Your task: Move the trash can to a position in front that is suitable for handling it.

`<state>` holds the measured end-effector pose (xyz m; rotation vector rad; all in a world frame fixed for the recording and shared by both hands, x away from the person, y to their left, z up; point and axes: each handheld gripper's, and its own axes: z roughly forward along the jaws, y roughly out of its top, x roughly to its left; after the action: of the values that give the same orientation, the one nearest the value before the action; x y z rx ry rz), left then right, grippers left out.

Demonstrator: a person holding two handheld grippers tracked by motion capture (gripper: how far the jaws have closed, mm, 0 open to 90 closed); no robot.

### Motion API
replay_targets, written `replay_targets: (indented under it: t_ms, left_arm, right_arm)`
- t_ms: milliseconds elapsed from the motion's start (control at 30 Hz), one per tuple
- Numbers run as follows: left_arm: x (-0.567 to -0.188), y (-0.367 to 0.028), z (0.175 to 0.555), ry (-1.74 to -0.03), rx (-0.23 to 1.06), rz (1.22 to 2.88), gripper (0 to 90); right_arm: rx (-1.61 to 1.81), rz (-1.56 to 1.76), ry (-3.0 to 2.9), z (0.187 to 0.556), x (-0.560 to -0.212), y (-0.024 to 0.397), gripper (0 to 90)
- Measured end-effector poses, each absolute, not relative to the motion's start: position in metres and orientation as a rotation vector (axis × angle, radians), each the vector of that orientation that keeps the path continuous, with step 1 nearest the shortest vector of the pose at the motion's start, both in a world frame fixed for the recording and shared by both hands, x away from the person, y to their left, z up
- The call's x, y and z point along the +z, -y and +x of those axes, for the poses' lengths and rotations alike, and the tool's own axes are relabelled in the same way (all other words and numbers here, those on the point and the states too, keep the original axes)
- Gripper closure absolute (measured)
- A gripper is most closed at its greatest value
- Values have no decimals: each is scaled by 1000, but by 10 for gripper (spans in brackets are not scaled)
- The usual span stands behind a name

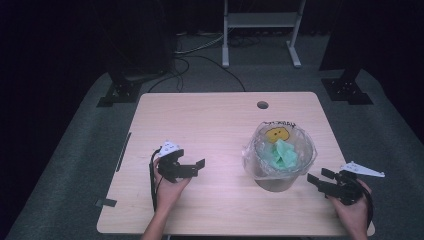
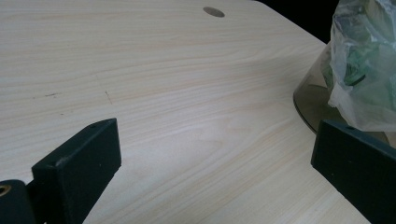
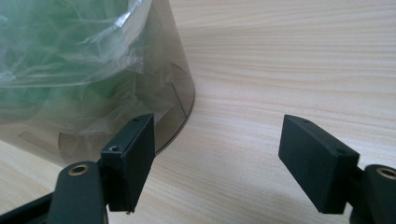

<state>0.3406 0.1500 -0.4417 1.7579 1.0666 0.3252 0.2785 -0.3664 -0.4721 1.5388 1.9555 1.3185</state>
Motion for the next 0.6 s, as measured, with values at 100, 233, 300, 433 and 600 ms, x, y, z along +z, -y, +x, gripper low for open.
replay_targets:
  t_ms: [100,233,300,433,600]
  left_arm:
    - [-442,-149,341,-1068,324,1757,4]
    - [-441,-148,341,-1067,330,1768,4]
    - [-441,-149,342,-1068,328,1770,4]
    - [-443,-151,342,-1075,315,1764,4]
    - [-444,-152,341,-1079,310,1762,4]
  right_arm:
    - [1312,1539,-1948,278,-471,367,260]
    - [1294,1534,-1944,277,-471,366,260]
    - [1295,1534,-1935,276,-469,365,260]
    - [1277,1524,-1932,277,-466,361,260]
    - [1252,1507,-1923,279,-463,352,251]
